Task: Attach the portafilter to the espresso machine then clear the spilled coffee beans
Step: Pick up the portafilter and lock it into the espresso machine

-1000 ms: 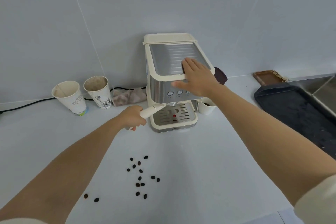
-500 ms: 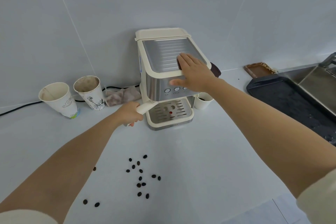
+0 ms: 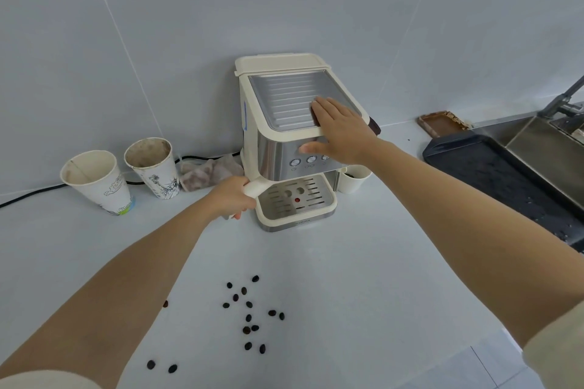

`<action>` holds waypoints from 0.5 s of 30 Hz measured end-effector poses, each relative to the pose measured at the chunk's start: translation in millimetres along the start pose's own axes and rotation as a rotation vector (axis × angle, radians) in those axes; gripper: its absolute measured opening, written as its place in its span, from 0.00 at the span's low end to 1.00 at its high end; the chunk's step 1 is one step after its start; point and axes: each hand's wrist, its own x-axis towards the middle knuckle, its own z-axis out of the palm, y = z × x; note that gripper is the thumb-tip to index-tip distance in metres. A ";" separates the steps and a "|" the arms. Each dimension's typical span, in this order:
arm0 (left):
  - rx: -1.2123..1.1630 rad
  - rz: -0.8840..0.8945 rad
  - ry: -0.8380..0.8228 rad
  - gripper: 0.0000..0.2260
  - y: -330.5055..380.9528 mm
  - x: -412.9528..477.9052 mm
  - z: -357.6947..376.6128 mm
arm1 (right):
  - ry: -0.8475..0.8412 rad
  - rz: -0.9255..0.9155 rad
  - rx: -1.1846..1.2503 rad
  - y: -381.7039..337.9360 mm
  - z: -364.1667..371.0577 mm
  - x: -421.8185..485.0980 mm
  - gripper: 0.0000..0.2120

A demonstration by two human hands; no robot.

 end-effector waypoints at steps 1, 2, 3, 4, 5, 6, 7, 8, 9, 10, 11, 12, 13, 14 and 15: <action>0.003 -0.003 0.000 0.06 0.6 -0.9 0.2 | 0.003 -0.002 -0.002 -0.1 -0.3 -0.2 0.42; 0.005 -0.004 0.000 0.06 1.3 -1.9 0.8 | 0.006 -0.003 -0.004 -0.3 -0.5 -0.4 0.42; 0.003 -0.005 0.000 0.07 2.4 -2.9 2.0 | 0.007 -0.002 -0.005 -0.5 -0.4 -0.4 0.42; 0.000 -0.007 0.000 0.07 3.7 -4.3 3.6 | 0.007 -0.002 -0.006 -0.5 -0.4 -0.3 0.42; -0.004 -0.011 0.002 0.08 5.3 -6.0 5.3 | 0.009 -0.003 -0.007 -0.4 -0.2 0.0 0.42; -0.008 -0.015 0.004 0.08 6.9 -7.9 7.5 | 0.011 -0.003 -0.007 -0.2 0.1 0.3 0.42; -0.015 -0.019 0.004 0.09 8.5 -10.2 10.0 | 0.013 -0.004 -0.007 -0.1 0.3 0.4 0.42; -0.021 -0.023 0.005 0.09 10.7 -13.1 12.9 | 0.016 -0.006 -0.006 -0.2 0.7 0.5 0.42; -0.029 -0.027 0.008 0.09 13.1 -16.0 16.2 | 0.021 -0.008 -0.004 -0.1 0.9 0.6 0.42; -0.037 -0.034 0.016 0.09 15.6 -19.2 19.9 | 0.024 -0.009 -0.002 0.0 1.3 0.7 0.42; -0.047 -0.043 0.027 0.10 18.5 -22.1 24.6 | 0.025 -0.010 -0.002 0.1 1.6 0.7 0.42; -0.059 -0.054 0.040 0.12 21.2 -24.6 29.7 | 0.026 -0.011 -0.002 0.4 1.8 0.7 0.41; -0.069 -0.066 0.055 0.14 23.5 -26.1 35.3 | 0.028 -0.013 0.000 0.8 2.0 0.9 0.41; -0.078 -0.077 0.068 0.15 25.3 -26.8 41.0 | 0.032 -0.015 0.000 1.2 2.3 1.2 0.41; -0.087 -0.089 0.079 0.15 26.9 -27.1 46.4 | 0.035 -0.017 -0.002 1.7 2.6 1.7 0.41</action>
